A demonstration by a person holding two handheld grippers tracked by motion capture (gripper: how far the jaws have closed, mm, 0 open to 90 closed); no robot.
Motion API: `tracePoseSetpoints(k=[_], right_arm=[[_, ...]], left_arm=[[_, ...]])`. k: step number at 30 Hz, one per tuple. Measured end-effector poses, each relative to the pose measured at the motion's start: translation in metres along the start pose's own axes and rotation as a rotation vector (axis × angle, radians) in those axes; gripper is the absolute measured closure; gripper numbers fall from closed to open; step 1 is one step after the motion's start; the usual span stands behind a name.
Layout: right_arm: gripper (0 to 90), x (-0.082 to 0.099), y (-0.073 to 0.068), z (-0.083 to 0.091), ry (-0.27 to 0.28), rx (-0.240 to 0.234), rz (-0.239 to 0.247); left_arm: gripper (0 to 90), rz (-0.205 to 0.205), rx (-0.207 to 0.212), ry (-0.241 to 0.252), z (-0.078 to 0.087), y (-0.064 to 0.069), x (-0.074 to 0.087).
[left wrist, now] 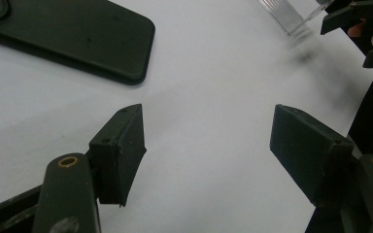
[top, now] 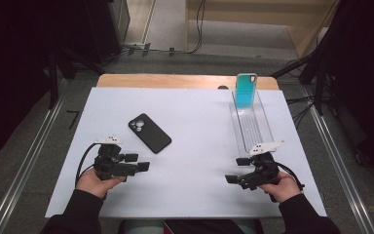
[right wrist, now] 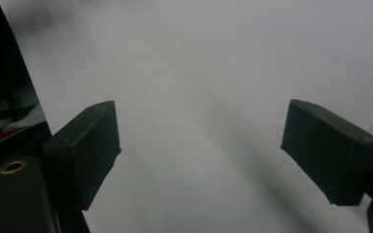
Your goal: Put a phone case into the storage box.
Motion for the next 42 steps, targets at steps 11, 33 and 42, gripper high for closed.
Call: tracePoseSetpoints(k=[11, 33, 42], right_arm=[[12.2, 0.0, 0.002, 0.0, 0.0, 0.007, 0.001], [12.2, -0.001, 0.001, -0.001, 0.007, 0.005, 0.005], [12.3, -0.002, 0.0, -0.003, 0.0, -0.002, 0.01]], left_arm=[[28.8, 0.007, -0.055, -0.007, 0.003, -0.019, -0.016], [62.2, 0.085, -0.141, -0.014, -0.012, -0.082, -0.046], [90.0, 0.099, -0.201, -0.008, -0.018, -0.113, -0.055]])
Point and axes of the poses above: each handheld gripper's, and its own axes: z roughly backward along the jaws, x roughly out of its underside, y roughly to its right, the point moved 3 cm from there along -z, roughly forward along the jaws, and after that the axes turned 6 degrees about -z, right-handed, at the moved point
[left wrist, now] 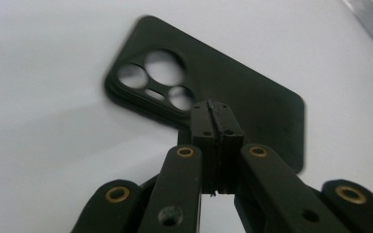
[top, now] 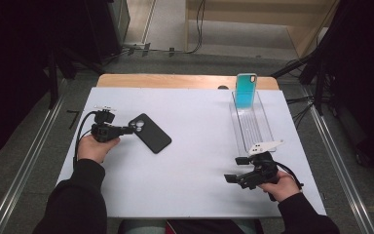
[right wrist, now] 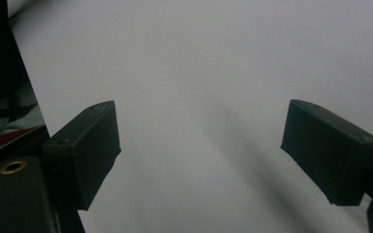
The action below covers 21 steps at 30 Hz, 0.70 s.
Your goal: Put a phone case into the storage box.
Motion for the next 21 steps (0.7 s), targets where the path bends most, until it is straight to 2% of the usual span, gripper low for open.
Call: tracePoseSetpoints(k=[2, 7, 15, 17, 21], right_arm=[[12.2, 0.0, 0.0, 0.0, 0.0, -0.001, 0.002], [12.2, 0.0, 0.0, -0.001, 0.001, -0.003, 0.004], [12.2, 0.0, 0.0, -0.002, -0.004, -0.005, 0.003], [12.2, 0.001, 0.0, -0.002, -0.004, -0.007, 0.004], [12.2, 0.001, 0.0, -0.002, -0.006, -0.01, 0.004]], left_arm=[[90.0, 0.008, -0.013, 0.014, -0.002, -0.006, -0.004], [90.0, 0.004, -0.056, 0.01, -0.007, -0.02, -0.013], [90.0, 0.034, -0.111, 0.003, -0.019, -0.04, -0.021], [90.0, 0.049, -0.108, 0.008, -0.024, -0.044, -0.02], [90.0, 0.046, -0.118, -0.01, -0.036, -0.045, -0.02]])
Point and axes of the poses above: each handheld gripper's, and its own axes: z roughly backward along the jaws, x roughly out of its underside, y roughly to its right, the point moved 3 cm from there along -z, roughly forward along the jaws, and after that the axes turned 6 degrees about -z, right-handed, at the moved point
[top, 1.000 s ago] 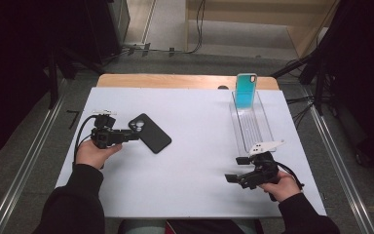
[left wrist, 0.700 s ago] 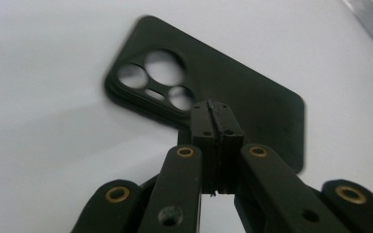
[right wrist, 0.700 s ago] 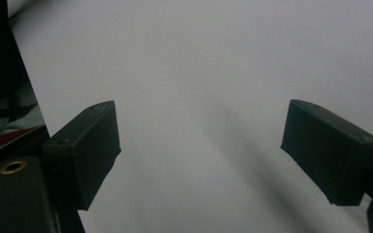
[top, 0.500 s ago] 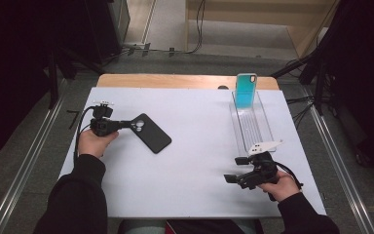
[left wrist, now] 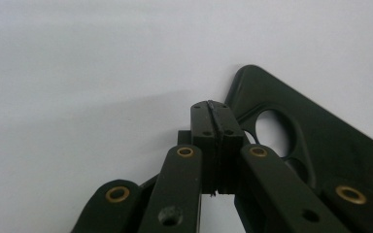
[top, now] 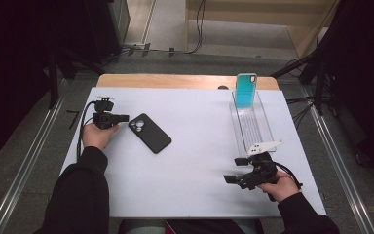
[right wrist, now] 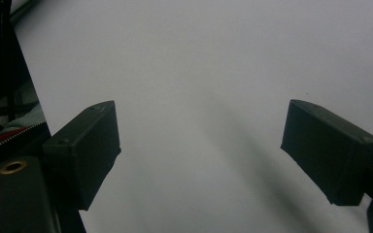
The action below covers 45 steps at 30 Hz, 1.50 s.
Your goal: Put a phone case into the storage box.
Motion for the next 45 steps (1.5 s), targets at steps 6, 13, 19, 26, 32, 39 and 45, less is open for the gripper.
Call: tracePoseSetpoints(k=[6, 13, 19, 26, 32, 39, 45], right_arm=[[12.2, -0.001, 0.0, 0.0, 0.001, 0.0, -0.003], [12.2, 0.0, 0.001, 0.001, 0.005, 0.004, -0.001], [12.2, 0.0, 0.0, 0.001, 0.006, 0.006, 0.002], [12.2, 0.0, 0.0, 0.002, 0.006, 0.014, -0.001], [12.2, 0.0, 0.0, 0.002, 0.007, 0.019, -0.003], [12.2, 0.001, 0.001, 0.004, 0.009, 0.025, -0.004], [12.2, 0.002, 0.003, 0.006, 0.014, 0.042, -0.004]], left_arm=[[90.0, -0.02, 0.029, -0.023, -0.008, 0.008, 0.002], [90.0, -0.037, 0.072, -0.041, -0.012, 0.027, 0.001], [90.0, -0.081, 0.11, -0.057, -0.015, 0.046, 0.005], [90.0, -0.119, 0.156, -0.072, -0.017, 0.07, 0.009], [90.0, -0.14, 0.203, -0.079, -0.02, 0.087, 0.01], [68.1, -0.128, 0.229, -0.072, -0.007, 0.089, 0.007], [48.2, -0.146, 0.291, -0.032, 0.015, 0.098, 0.006]])
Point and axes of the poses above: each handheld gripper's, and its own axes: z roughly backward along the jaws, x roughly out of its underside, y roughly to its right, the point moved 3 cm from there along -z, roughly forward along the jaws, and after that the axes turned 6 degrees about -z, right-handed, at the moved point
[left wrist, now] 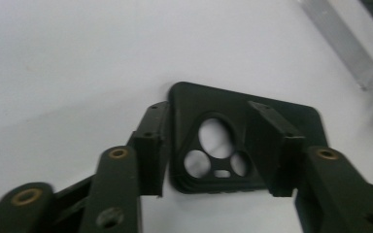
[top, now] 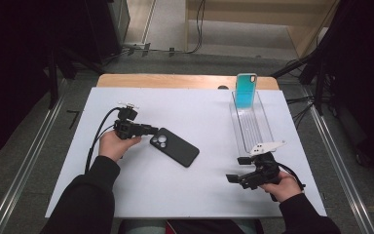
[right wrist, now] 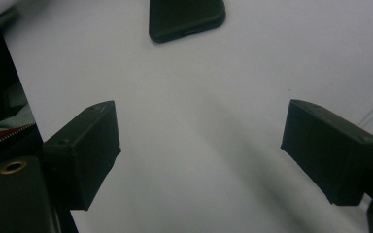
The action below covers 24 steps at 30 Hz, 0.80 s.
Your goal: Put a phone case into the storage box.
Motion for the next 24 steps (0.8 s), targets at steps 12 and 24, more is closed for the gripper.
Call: tracePoseSetpoints(k=[12, 24], right_arm=[[12.2, 0.001, 0.001, 0.003, 0.019, 0.013, -0.002], [12.2, 0.001, 0.002, 0.004, 0.021, 0.009, 0.008]], left_arm=[[35.2, -0.084, 0.067, 0.041, 0.021, 0.037, 0.015], [33.0, -0.137, 0.071, 0.043, 0.031, 0.068, 0.045]])
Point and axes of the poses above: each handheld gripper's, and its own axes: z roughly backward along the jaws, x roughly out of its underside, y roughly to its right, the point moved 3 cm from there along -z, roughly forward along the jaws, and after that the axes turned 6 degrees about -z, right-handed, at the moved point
